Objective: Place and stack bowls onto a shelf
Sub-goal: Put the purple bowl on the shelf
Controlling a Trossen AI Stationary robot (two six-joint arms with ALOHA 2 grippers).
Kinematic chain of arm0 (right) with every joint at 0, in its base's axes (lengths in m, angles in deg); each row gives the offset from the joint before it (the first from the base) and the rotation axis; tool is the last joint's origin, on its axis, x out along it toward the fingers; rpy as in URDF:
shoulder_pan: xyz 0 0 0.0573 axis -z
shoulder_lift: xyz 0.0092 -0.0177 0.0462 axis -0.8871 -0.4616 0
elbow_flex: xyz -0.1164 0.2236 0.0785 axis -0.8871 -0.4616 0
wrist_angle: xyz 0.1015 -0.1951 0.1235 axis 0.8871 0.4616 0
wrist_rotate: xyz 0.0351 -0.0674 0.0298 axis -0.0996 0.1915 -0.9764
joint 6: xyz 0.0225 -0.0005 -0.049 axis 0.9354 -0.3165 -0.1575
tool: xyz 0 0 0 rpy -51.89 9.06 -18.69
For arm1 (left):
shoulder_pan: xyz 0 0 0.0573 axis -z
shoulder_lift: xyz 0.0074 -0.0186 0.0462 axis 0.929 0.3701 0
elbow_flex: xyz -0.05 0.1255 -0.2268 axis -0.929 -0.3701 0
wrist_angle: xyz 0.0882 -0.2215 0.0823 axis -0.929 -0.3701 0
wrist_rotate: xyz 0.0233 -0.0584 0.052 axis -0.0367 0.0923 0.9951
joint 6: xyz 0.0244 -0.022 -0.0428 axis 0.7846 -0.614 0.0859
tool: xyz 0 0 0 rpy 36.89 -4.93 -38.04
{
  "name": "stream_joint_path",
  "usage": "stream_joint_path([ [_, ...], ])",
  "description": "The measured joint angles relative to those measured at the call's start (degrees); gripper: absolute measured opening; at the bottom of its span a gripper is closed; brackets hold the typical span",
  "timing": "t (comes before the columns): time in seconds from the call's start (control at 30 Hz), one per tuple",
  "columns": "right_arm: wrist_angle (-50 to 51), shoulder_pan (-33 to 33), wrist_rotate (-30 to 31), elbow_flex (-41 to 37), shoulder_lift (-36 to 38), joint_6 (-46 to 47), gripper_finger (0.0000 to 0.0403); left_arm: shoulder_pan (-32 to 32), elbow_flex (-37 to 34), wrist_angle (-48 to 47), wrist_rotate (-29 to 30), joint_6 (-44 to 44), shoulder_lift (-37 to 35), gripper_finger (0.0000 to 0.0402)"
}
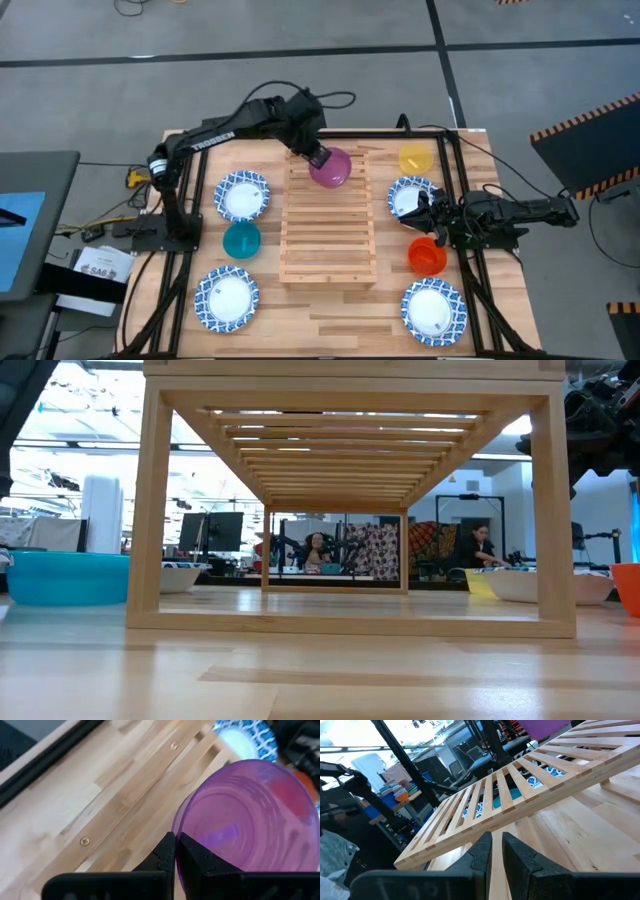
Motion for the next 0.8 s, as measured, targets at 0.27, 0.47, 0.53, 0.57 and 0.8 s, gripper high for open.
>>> stream_joint_path([
  [0.27,0.0,0.0,0.0,0.0,0.0,0.0,0.0072,-0.3,0.0,-1.0,2.4,1.2,0.3,0.0000],
  [0.47,0.0,0.0,0.0,0.0,0.0,0.0,0.0072,0.3,0.0,-0.7,3.7,3.4,1.5,0.0000],
  [0.53,0.0,0.0,0.0,0.0,0.0,0.0,0.0072,0.4,0.0,-1.1,3.4,3.4,2.6,0.0000],
  [0.57,0.0,0.0,0.0,0.0,0.0,0.0,0.0072,0.5,0.0,-0.6,2.8,3.2,3.0,0.0000],
  [0.8,0.0,0.0,0.0,0.0,0.0,0.0,0.0072,0.4,0.1,0.7,3.4,2.8,4.4,0.0000],
])
